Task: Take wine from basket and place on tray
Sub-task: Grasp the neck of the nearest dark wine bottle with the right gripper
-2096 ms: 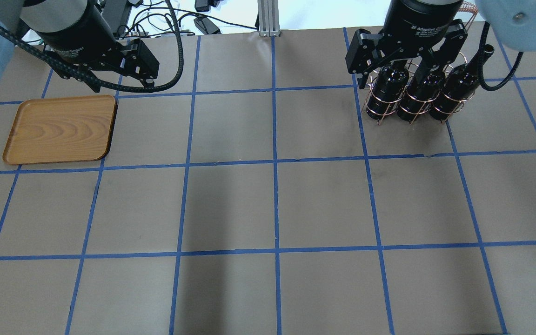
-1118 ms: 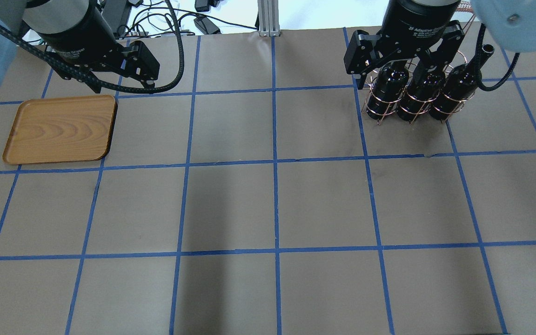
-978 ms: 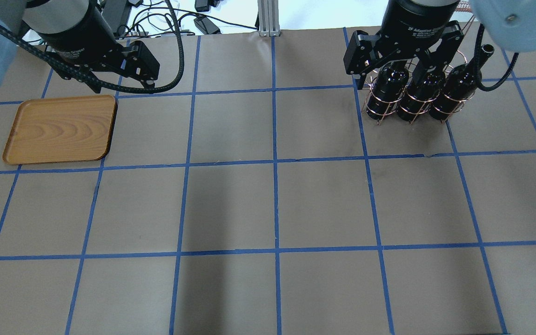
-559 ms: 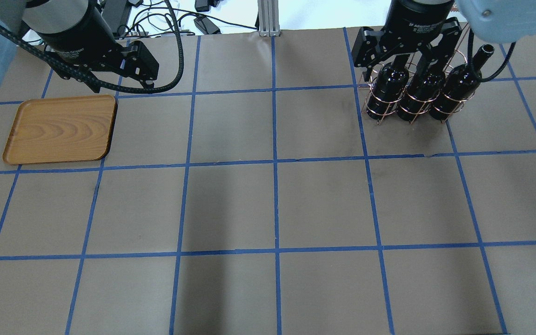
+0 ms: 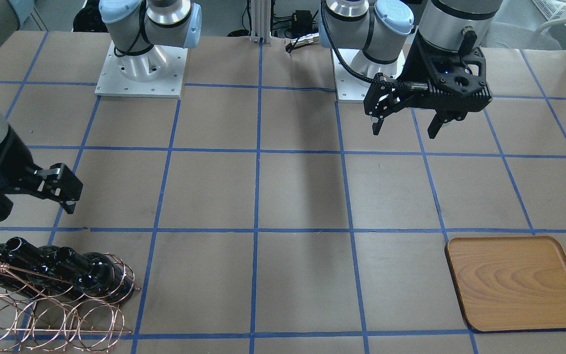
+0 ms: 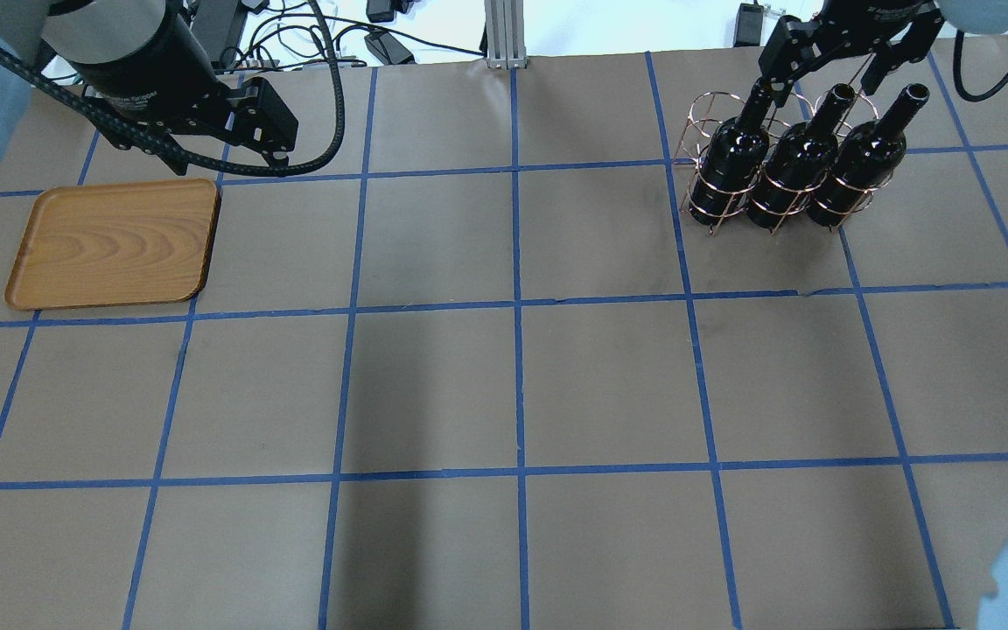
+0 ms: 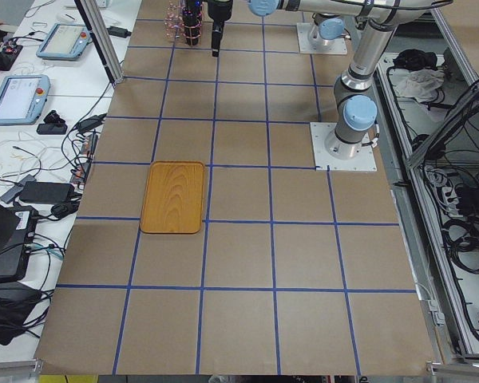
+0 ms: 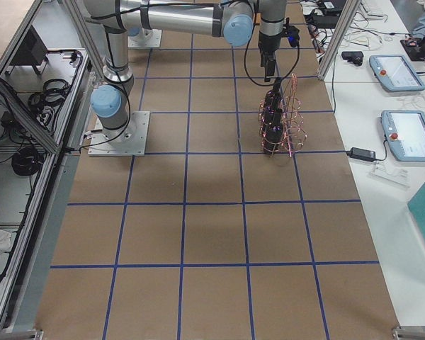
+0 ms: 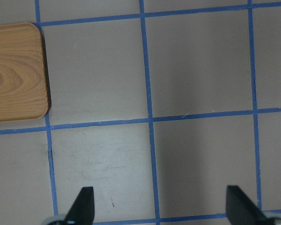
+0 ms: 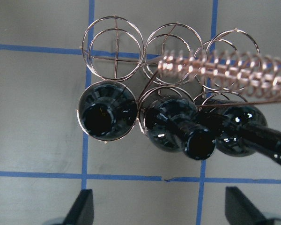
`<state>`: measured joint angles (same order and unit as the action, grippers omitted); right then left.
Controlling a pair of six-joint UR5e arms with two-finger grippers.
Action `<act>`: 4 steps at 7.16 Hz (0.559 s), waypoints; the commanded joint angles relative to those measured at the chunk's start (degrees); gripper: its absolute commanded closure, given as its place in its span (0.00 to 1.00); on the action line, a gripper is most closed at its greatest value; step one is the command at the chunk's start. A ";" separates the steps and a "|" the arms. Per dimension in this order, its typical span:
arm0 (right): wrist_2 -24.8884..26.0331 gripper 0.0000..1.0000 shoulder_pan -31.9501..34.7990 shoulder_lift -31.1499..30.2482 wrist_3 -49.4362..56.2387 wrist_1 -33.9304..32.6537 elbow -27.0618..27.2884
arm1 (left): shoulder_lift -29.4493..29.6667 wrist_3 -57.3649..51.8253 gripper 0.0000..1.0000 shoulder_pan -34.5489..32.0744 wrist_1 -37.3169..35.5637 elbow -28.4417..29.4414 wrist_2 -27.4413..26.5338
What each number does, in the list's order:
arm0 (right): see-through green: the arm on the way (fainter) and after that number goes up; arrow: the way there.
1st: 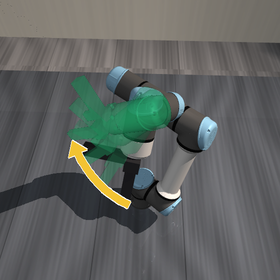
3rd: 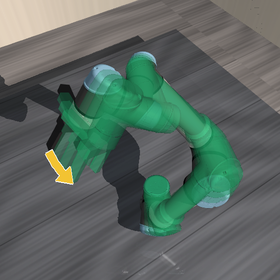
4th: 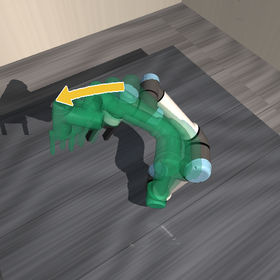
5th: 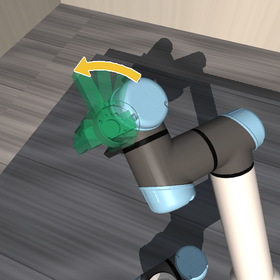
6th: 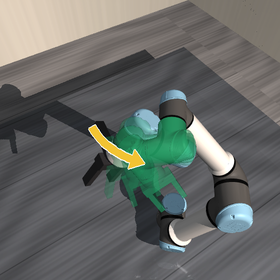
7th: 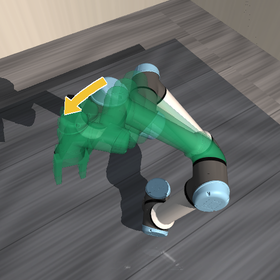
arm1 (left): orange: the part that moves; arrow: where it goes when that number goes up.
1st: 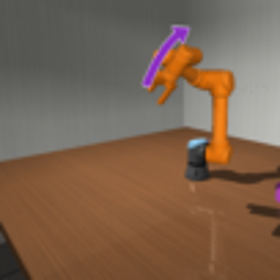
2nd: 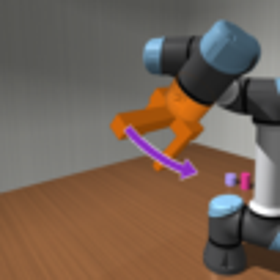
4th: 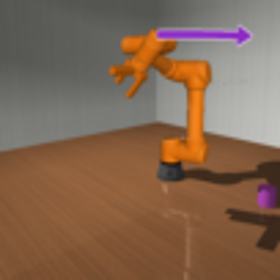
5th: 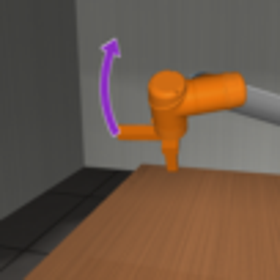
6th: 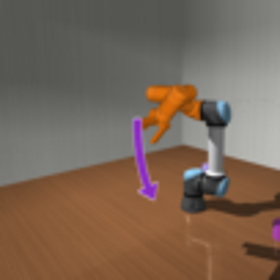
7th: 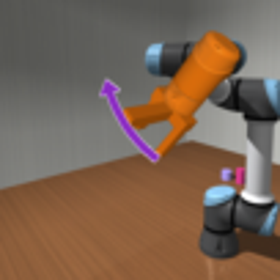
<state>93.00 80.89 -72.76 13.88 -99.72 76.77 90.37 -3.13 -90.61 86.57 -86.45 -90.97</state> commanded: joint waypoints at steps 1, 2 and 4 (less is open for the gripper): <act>-0.10 0.00 -2.14 2.62 3.34 -2.92 -0.39 | 0.07 -0.03 0.00 0.00 0.00 -0.03 0.00; -2.79 0.00 -2.14 3.50 2.82 -3.11 -0.39 | 0.07 -0.03 0.00 0.00 0.00 -0.03 0.00; -3.17 0.00 -2.14 5.17 1.94 -3.55 -0.30 | 0.07 -0.03 0.00 0.00 0.00 -0.12 0.18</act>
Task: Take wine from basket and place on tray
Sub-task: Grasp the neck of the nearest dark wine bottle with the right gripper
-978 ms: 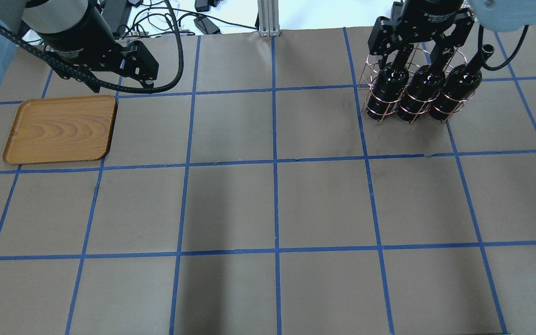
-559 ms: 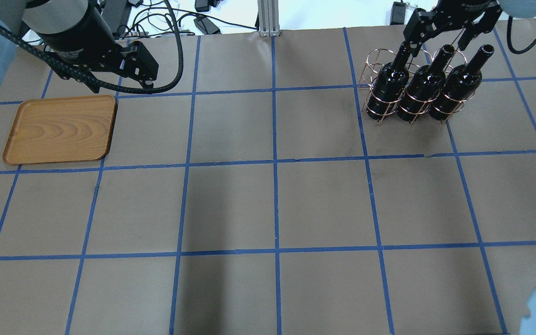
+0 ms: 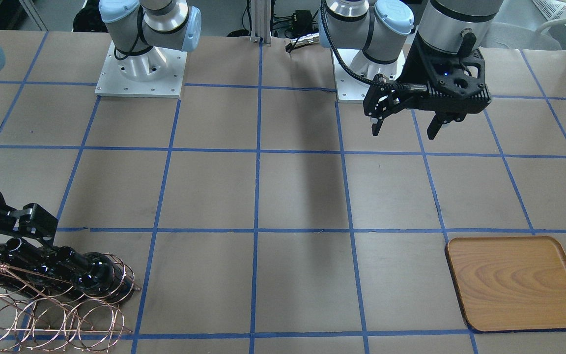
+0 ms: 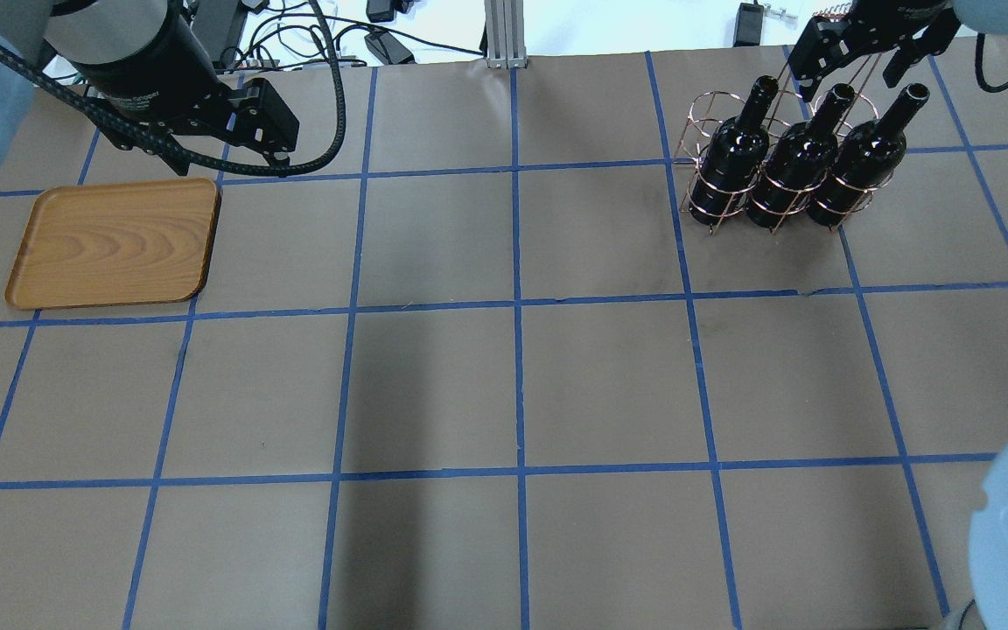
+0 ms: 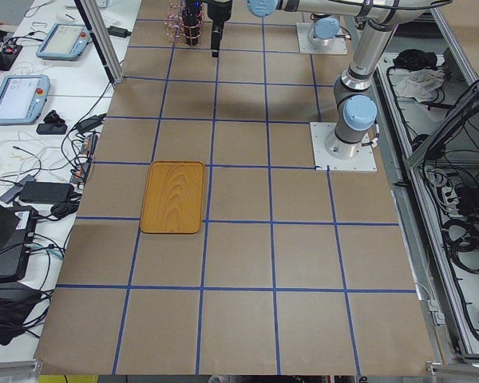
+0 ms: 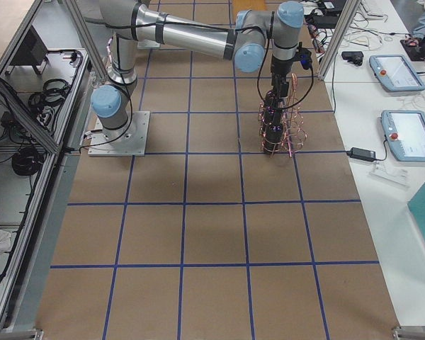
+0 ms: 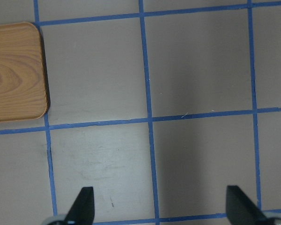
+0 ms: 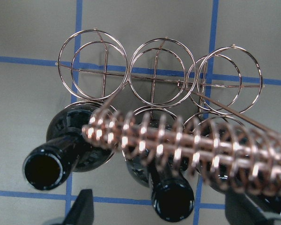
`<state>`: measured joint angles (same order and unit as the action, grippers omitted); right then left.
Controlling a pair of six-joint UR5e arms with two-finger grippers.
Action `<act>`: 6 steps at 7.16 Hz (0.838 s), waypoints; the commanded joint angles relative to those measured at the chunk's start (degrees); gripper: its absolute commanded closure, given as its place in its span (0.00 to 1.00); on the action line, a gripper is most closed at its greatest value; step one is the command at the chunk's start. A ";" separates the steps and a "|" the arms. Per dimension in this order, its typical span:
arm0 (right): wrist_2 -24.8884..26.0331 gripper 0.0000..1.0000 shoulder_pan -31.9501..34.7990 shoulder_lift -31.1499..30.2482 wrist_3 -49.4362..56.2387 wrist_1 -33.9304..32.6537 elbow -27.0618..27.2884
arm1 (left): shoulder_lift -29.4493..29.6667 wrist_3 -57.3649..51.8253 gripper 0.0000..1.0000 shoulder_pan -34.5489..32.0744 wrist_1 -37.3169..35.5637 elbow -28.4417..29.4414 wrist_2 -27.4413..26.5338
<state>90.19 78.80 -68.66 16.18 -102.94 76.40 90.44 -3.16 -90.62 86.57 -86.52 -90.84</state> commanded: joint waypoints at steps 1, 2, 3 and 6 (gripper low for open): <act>0.33 0.00 -0.05 1.68 -0.45 -0.33 0.24 | 0.00 0.00 0.00 0.00 0.00 -0.06 -0.12; 0.60 0.14 -0.05 1.69 -0.45 -0.24 0.24 | -0.17 0.00 0.00 0.09 0.00 0.03 -0.12; 0.68 0.32 -0.05 1.69 -0.45 -0.24 0.24 | -0.09 -0.09 0.00 0.18 0.00 0.03 -0.03; 1.91 0.75 -0.05 1.25 -0.36 0.46 0.24 | 0.09 0.00 0.00 0.09 0.00 -0.14 0.06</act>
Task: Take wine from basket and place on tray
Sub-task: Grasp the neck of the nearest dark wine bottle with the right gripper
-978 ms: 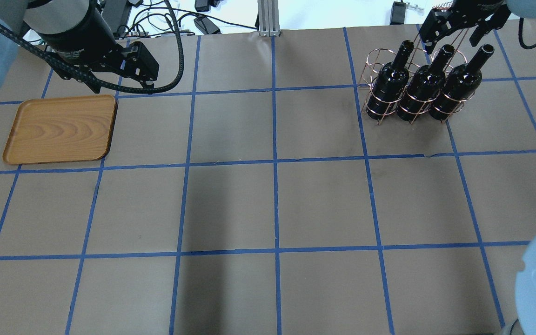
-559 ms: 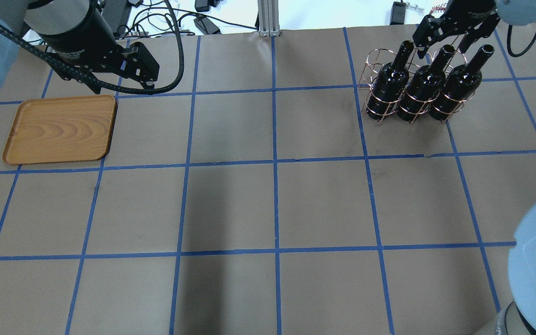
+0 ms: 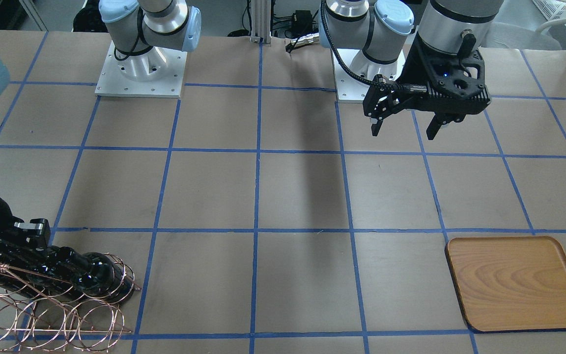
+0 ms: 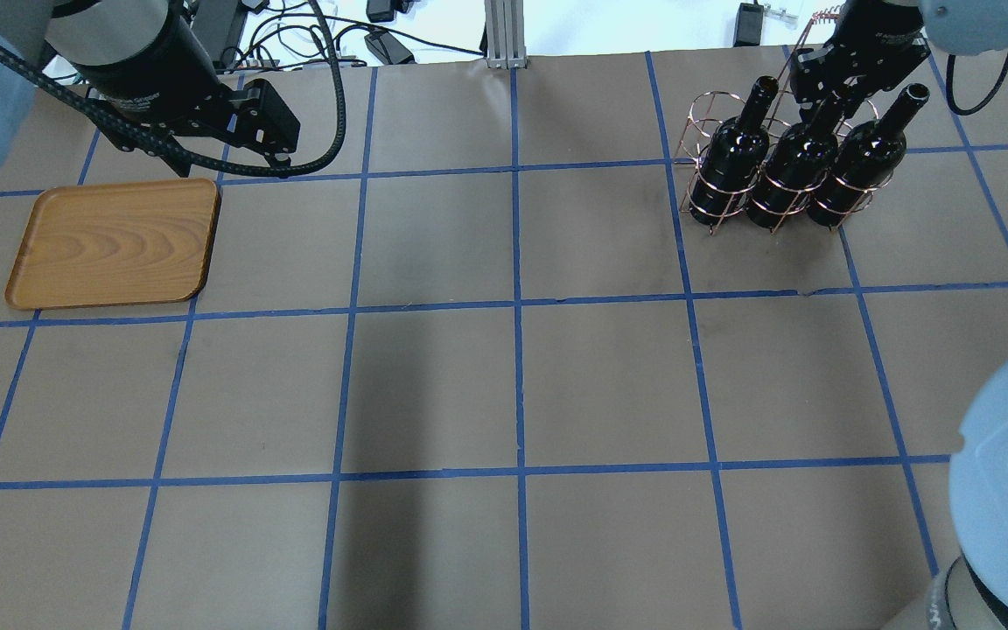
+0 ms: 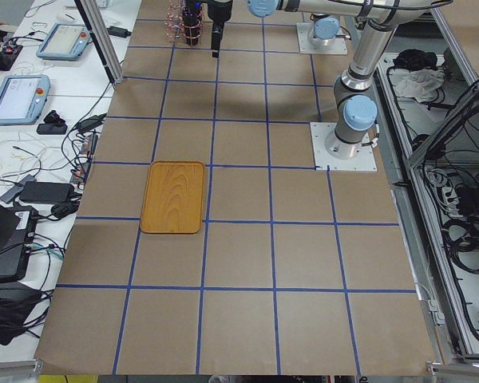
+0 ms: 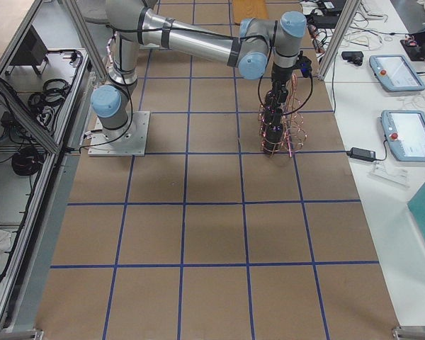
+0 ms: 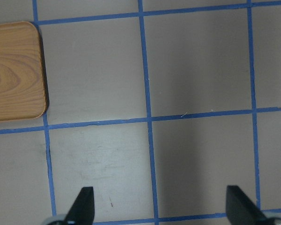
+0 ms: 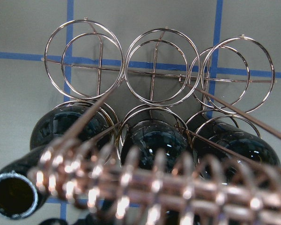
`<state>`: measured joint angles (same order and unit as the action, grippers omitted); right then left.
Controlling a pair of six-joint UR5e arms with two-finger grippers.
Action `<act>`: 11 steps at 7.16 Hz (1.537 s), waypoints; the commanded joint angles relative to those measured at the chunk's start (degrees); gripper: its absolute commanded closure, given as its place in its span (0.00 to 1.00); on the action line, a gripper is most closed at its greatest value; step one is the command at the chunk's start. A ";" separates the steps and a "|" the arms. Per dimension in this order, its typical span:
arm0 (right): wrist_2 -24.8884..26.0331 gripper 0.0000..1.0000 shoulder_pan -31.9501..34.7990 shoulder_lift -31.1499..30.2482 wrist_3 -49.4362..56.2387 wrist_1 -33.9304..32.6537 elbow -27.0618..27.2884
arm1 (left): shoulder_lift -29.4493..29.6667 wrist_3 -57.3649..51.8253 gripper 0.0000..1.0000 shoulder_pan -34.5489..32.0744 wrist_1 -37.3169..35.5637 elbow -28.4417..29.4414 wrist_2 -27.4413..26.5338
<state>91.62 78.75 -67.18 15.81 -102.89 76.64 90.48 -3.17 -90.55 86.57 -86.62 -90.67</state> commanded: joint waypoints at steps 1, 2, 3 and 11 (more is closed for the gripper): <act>0.49 0.82 0.00 -0.32 0.01 0.58 0.00 | 0.05 -0.08 0.00 0.02 0.00 -0.04 -0.12; 0.49 0.85 0.00 -0.59 0.01 0.67 -0.17 | 0.05 0.01 0.00 0.02 0.00 -0.04 -0.12; 0.32 0.85 0.00 -2.42 -0.08 0.76 -0.26 | 0.05 0.01 0.00 0.02 0.00 -0.04 -0.12; 1.63 0.91 4.37 -21.74 -10.06 21.24 6.01 | -0.04 0.01 0.00 4.14 0.00 -0.13 -0.56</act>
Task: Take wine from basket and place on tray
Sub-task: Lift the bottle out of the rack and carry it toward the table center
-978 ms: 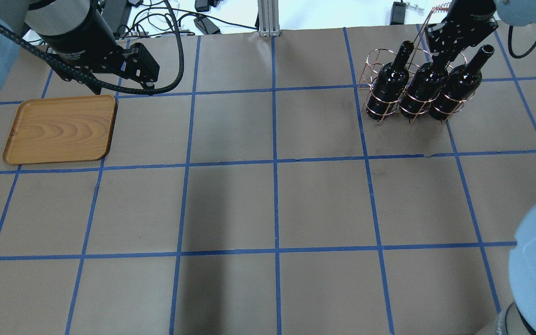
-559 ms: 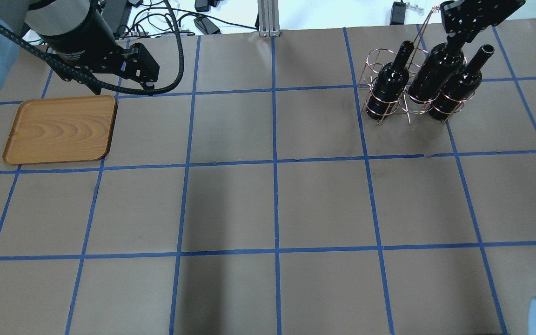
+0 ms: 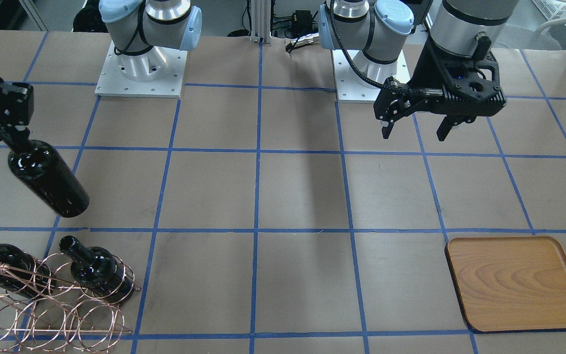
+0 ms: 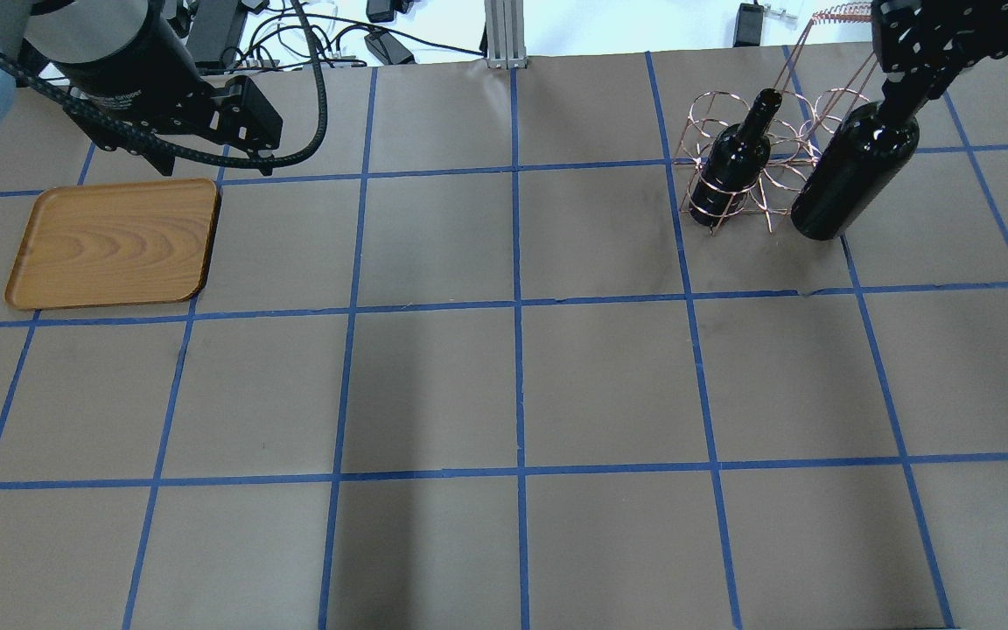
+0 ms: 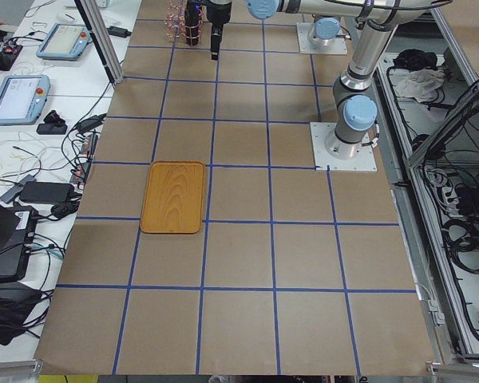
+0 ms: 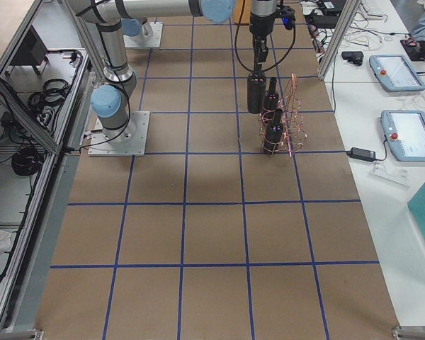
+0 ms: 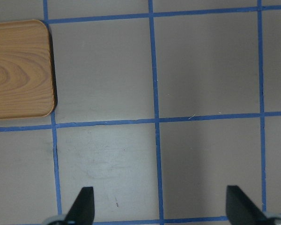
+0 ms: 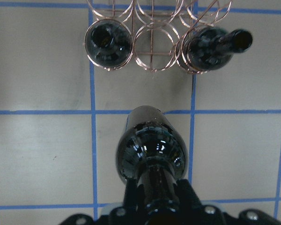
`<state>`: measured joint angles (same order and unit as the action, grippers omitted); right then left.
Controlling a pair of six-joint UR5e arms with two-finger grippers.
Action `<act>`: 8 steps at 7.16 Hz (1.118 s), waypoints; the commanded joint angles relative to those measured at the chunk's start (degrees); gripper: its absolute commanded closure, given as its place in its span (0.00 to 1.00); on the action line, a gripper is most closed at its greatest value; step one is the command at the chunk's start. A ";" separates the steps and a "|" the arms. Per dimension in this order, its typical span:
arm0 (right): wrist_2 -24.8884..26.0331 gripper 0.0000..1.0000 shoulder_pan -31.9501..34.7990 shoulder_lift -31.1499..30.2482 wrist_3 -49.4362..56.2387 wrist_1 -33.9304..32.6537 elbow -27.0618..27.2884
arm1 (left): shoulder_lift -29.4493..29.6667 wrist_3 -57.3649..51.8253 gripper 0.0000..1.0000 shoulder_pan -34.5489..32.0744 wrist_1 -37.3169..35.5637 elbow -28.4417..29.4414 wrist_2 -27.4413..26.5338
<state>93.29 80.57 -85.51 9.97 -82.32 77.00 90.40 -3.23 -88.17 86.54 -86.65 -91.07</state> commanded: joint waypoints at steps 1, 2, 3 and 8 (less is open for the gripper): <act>-0.30 0.93 5.01 -6.04 -7.13 0.58 10.58 | 0.13 0.16 0.00 3.86 0.38 -0.09 0.19; -0.74 0.96 7.38 -7.63 -11.42 0.58 14.02 | 0.30 -0.02 0.00 5.97 0.56 -0.09 0.19; -1.53 0.96 11.85 -7.91 -17.64 0.15 15.71 | 0.39 -0.02 0.00 7.30 0.56 -0.09 0.19; -1.63 0.96 27.77 -3.45 -29.36 -13.89 19.42 | 0.92 -1.76 0.00 12.21 0.04 -0.01 0.80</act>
<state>91.62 105.07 -90.96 -16.69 -92.61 96.21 91.22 -3.82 -77.99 86.68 -86.69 -90.51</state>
